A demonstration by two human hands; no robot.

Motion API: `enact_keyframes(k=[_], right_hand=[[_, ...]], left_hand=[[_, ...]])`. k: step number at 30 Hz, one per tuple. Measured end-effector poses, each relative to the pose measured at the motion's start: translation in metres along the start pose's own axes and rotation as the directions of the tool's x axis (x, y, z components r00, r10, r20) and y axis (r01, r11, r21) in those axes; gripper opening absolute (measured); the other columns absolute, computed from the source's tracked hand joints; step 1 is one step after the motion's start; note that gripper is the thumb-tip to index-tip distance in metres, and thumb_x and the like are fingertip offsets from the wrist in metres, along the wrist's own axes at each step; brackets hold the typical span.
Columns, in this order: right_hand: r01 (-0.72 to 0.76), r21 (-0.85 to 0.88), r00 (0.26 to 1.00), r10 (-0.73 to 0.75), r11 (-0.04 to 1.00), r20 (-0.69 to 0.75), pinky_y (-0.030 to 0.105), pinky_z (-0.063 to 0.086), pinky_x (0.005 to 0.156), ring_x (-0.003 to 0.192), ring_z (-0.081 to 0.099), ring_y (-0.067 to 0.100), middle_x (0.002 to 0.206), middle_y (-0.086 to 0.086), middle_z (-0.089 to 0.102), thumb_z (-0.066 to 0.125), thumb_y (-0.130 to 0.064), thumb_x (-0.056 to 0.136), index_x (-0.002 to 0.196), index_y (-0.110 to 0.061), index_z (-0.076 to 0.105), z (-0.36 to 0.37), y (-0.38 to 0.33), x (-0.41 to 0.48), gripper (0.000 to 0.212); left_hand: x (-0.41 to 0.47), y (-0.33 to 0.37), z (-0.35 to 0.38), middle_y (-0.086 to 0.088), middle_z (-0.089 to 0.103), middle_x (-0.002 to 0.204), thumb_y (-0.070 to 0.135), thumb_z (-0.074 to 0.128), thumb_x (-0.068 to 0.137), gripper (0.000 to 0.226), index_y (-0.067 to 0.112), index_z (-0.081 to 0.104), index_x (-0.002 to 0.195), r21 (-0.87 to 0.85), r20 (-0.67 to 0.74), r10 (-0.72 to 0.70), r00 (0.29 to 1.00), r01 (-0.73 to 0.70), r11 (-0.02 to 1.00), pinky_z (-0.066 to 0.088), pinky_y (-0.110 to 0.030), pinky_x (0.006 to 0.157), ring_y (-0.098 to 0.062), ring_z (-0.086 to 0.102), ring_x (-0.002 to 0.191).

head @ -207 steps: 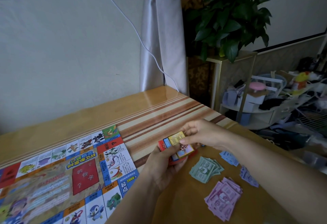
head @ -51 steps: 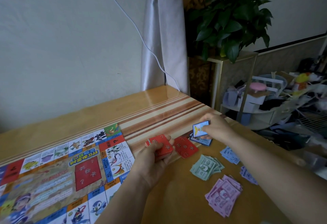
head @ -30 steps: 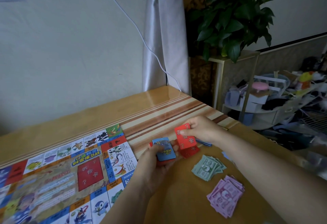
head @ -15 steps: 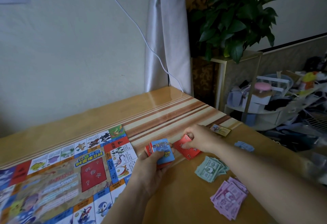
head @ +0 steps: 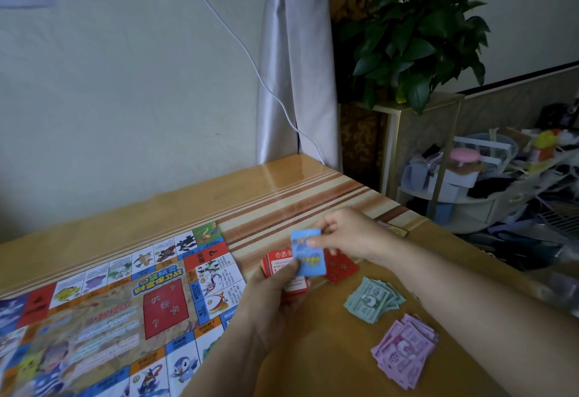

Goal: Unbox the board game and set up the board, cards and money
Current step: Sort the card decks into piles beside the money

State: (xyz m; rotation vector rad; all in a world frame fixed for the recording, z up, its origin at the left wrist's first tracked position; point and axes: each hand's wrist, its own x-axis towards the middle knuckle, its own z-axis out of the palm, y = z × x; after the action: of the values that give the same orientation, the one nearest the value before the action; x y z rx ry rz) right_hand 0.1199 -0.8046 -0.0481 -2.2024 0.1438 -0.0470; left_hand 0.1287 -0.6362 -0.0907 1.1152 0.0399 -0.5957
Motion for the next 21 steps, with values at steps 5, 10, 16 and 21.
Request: enact_keyframes(k=[5, 10, 16, 21], right_hand=[[0.057, 0.402, 0.993, -0.01, 0.914, -0.117, 0.02, 0.055, 0.071, 0.082, 0.071, 0.013, 0.089, 0.007, 0.073, 0.057, -0.004, 0.092, 0.09, -0.006, 0.066, -0.031, 0.005, -0.006, 0.009], [0.104, 0.111, 0.97, -0.076, 0.988, -0.232, 0.005, 0.045, 0.062, 0.089, 0.066, 0.001, 0.094, -0.004, 0.072, 0.06, -0.014, 0.091, 0.091, -0.014, 0.072, -0.042, 0.025, -0.017, 0.012], [0.068, 0.043, 0.954, -0.052, 0.997, -0.294, 0.018, 0.054, 0.061, 0.095, 0.063, 0.006, 0.126, -0.011, 0.052, 0.061, 0.003, 0.088, 0.126, -0.027, 0.052, -0.051, 0.044, -0.015, 0.049], [-0.045, -0.118, 0.956, 0.008, 0.992, -0.295, 0.025, 0.054, 0.066, 0.101, 0.06, 0.013, 0.114, 0.001, 0.061, 0.059, 0.002, 0.088, 0.128, -0.02, 0.055, -0.06, 0.049, -0.003, 0.046]], left_hand=[[0.003, 0.005, -0.007, -0.014, 0.069, 0.088, -0.001, 0.054, 0.089, 0.029, -0.002, 0.056, 0.118, -0.229, 0.065, -0.024, 0.998, 0.038, 0.973, 0.057, -0.025, 0.057, -0.017, 0.069, 0.071], [0.001, 0.004, -0.001, -0.014, 0.071, 0.085, -0.003, 0.053, 0.09, 0.022, -0.001, 0.058, 0.112, -0.241, 0.066, -0.049, 0.997, 0.064, 0.968, 0.058, -0.027, 0.061, -0.018, 0.069, 0.069], [0.004, 0.0, 0.005, -0.017, 0.072, 0.091, -0.004, 0.054, 0.09, 0.019, 0.0, 0.059, 0.107, -0.263, 0.032, -0.091, 0.995, 0.096, 0.96, 0.058, -0.029, 0.065, -0.021, 0.069, 0.077], [0.003, 0.001, 0.008, -0.015, 0.072, 0.088, -0.003, 0.054, 0.09, 0.018, 0.001, 0.06, 0.107, -0.251, 0.019, -0.097, 0.995, 0.099, 0.963, 0.058, -0.028, 0.061, -0.018, 0.07, 0.068]])
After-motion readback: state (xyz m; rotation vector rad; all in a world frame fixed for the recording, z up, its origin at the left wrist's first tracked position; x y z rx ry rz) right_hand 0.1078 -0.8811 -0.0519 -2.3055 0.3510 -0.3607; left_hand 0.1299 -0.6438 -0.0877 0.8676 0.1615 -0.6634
